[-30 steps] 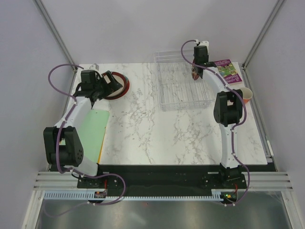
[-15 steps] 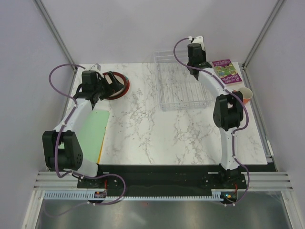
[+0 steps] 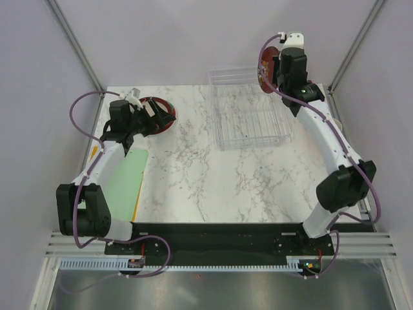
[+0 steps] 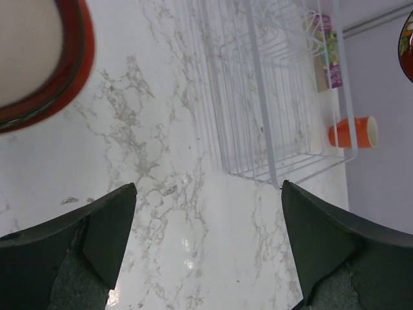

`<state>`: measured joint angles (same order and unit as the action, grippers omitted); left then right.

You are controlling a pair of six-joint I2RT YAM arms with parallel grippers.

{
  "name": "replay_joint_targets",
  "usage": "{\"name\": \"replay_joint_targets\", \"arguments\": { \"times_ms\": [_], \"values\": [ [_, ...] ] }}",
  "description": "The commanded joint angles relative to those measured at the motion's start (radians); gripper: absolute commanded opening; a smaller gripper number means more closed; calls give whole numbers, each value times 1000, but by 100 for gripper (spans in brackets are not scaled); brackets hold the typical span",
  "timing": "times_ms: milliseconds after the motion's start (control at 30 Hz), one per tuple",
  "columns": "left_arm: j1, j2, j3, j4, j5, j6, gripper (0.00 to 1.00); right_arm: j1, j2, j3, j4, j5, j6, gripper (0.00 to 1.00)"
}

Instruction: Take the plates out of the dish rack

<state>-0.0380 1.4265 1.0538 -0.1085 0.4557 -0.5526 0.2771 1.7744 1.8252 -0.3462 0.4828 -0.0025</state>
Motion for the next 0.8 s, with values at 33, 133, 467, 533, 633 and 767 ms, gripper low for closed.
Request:
{"name": "replay_joint_targets", "arguments": {
  "times_ms": [33,133,467,533,633,767],
  "values": [
    [-10,-67,-92,251,170,-130,100,45,-217,-99,-10,-404,255,0],
    [-16,-78,-142,378,221,-205,100,76,-289,-158,3,-528,341,0],
    [-86,-120,-176,530,224,-329,100,215,-385,-320,91,-599,473,0],
    [-99,-124,-181,536,218,-339,100,223,-394,-339,98,-599,484,0],
    [-122,-124,-193,572,209,-357,100,240,-395,-354,104,-609,493,0],
    [-158,-106,-193,583,193,-362,100,258,-406,-377,124,-613,509,0]
  ]
}}
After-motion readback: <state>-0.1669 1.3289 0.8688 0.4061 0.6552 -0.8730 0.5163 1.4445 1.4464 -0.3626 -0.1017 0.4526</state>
